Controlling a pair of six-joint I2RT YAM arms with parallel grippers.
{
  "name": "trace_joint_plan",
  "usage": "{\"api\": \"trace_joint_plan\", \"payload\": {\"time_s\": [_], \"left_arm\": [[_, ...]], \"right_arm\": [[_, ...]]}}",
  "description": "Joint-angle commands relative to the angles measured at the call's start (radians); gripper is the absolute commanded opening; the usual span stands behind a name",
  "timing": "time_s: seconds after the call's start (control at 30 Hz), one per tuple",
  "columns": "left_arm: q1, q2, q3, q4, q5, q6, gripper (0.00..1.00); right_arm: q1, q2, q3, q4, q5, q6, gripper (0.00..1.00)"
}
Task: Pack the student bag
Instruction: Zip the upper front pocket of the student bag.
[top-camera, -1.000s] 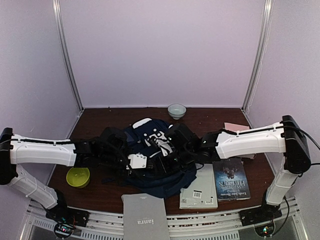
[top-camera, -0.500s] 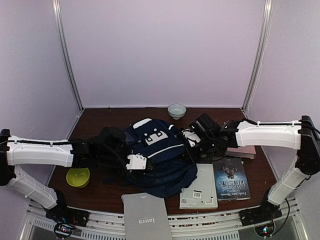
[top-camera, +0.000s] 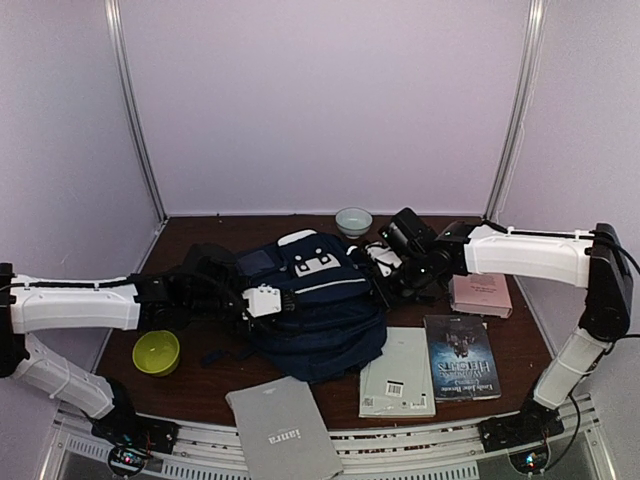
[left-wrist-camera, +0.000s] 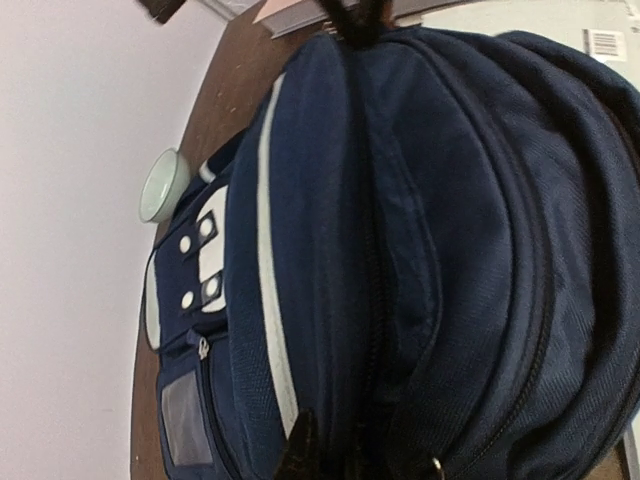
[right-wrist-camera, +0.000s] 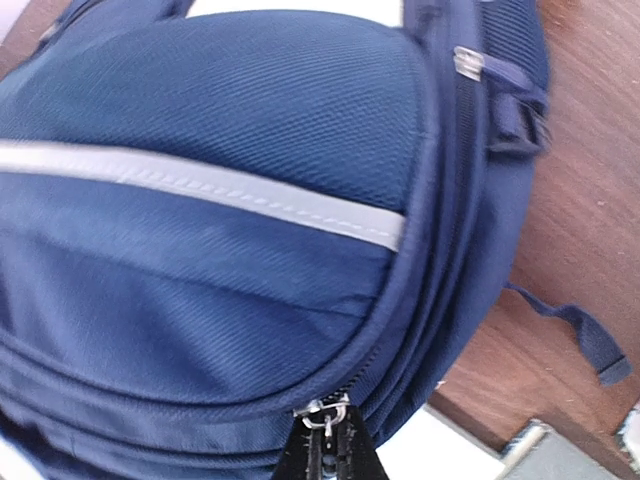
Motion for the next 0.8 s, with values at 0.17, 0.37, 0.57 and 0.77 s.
{"api": "trace_joint_plan", "payload": {"time_s": [0.17, 0.37, 0.57, 0.77], "left_arm": [[0.076, -0.304, -0.152, 0.223, 0.390, -0.141, 0.80], [0.073, -0.249, -0.040, 0.092, 0.704, -0.197, 0.73], [0.060, -0.145, 0.013, 0.002, 0.228, -0.177, 0.46], [0.042, -0.032, 0.062, -0.106, 0.207, -0.113, 0.62]], "right_arm": [[0.197, 0.049, 0.127, 0.193, -0.255, 0.192, 0.00], [0.262, 0.149, 0.290, 0.170, -0.288, 0.193, 0.00], [0.262, 0.125, 0.237, 0.194, -0.259, 0.201, 0.00], [0.258, 0.114, 0.203, 0.201, -0.265, 0.207, 0.00]]}}
